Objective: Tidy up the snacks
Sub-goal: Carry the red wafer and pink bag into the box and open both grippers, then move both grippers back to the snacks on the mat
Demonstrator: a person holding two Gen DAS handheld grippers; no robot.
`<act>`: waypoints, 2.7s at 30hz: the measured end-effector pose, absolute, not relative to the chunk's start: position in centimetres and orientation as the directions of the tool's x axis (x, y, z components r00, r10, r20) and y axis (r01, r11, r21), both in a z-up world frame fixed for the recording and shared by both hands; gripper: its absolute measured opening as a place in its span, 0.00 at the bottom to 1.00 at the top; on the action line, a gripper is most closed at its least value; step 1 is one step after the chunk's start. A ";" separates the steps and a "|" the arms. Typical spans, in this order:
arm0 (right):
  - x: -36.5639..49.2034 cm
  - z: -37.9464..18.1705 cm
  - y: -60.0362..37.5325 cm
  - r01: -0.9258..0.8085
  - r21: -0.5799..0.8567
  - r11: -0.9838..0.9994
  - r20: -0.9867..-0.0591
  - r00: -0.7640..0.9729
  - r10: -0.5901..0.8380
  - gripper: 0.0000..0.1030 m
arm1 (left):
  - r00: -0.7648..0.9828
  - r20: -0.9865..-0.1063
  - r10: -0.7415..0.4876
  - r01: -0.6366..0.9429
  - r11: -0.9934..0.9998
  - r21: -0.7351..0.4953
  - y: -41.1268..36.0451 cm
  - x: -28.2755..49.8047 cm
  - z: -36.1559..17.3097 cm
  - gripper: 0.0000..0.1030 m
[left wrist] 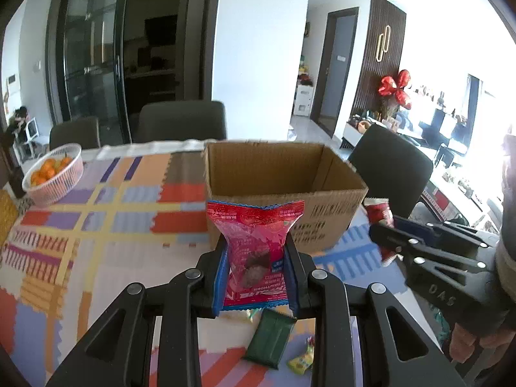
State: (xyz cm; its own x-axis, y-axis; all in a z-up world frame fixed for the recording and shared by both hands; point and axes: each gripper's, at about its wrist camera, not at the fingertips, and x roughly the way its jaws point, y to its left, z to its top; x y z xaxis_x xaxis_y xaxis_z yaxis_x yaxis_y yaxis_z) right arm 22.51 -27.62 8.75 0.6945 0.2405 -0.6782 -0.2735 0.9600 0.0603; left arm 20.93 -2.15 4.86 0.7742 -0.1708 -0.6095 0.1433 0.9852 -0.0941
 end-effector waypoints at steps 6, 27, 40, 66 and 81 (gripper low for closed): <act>24.2 10.3 -27.7 -0.269 0.085 0.959 -0.659 0.707 0.257 0.22 | 0.804 -0.565 -0.184 0.171 0.982 -0.077 -3.1 22.9 7.4 0.29; 33.3 11.6 -27.5 -0.246 0.071 0.967 -0.659 0.716 0.231 0.22 | 0.770 -0.601 -0.217 0.206 0.975 -0.087 -3.3 32.9 7.6 0.29; 36.7 9.6 -27.4 -0.216 0.017 0.976 -0.680 0.714 0.170 0.42 | 0.733 -0.659 -0.169 0.186 0.981 -0.045 -4.0 36.1 5.2 0.54; 24.0 12.2 -28.1 -0.268 -0.003 0.963 -0.577 0.787 0.217 0.52 | 0.805 -0.566 -0.178 0.232 0.972 0.024 -3.3 21.8 8.7 0.65; 18.2 9.1 -27.9 -0.309 -0.053 0.950 -0.627 0.750 0.209 0.55 | 0.761 -0.620 -0.190 0.254 0.967 0.016 -3.3 15.8 4.8 0.67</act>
State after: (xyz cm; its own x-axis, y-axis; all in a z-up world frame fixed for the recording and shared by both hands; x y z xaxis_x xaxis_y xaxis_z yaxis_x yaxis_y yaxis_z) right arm 18.22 -27.86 9.11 0.7505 0.2093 -0.6269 -0.3092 0.9495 -0.0531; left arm 15.80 -3.32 4.79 0.7609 -0.1900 -0.6205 0.2542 0.9670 0.0156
